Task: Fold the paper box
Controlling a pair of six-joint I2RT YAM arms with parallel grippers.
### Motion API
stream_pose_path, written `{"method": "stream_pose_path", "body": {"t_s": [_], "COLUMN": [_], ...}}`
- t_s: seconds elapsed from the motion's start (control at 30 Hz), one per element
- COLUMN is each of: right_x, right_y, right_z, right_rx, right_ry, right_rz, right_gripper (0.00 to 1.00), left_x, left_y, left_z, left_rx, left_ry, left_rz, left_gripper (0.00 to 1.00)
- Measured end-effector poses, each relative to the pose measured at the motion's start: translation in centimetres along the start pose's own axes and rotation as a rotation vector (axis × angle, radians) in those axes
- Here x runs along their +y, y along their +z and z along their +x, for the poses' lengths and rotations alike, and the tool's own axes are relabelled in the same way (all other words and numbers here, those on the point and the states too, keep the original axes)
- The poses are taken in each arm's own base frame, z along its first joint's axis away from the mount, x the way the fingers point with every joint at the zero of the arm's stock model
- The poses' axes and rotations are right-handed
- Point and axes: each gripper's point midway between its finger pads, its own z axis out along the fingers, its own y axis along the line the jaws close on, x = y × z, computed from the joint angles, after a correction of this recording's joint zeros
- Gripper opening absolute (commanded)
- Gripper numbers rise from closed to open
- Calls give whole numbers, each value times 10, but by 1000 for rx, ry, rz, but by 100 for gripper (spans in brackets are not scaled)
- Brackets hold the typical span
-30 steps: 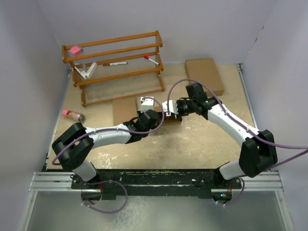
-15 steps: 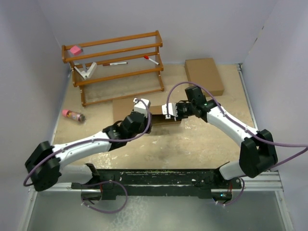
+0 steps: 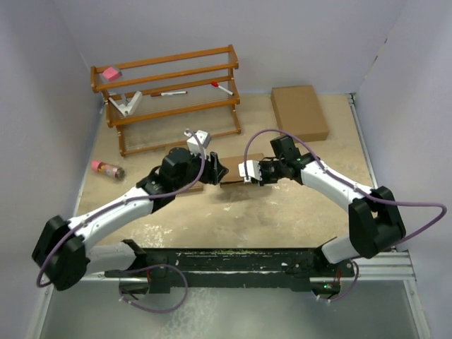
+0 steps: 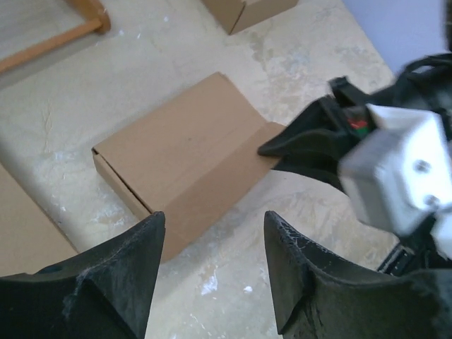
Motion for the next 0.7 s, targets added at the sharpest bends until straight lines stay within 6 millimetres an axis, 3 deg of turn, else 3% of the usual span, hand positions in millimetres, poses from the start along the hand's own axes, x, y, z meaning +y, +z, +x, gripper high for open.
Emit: {"method": "stream_pose_path", "body": {"t_s": [0.1,0.3,0.47,0.57,0.67,0.7], "right_x": [6,17,32,38,26,16], "right_y": [7,16,12,-1,-19,-26], "right_z": [7,16,12,1,-13,-17], "right_rx": [10,27,8,-32,-98,-124], "right_ry": [19,42,58,77,114,144], "right_rz": [-27,-72,-128,-155,-141,-115], "right_gripper": [35,49,58,60,58,51], "left_x": [23,34,45,54,61,63], "left_y": [28,65,73,77,80,81], "left_z": [22,52,67,77,90,94], "left_rx": [84,204,243,268,302,314], "left_ry": [-64,-111,-119,-123,-129,-131], "left_rz": [-36,-57,-88,-110,-130,-134], "left_gripper": [56,43,38,38,38,38]}}
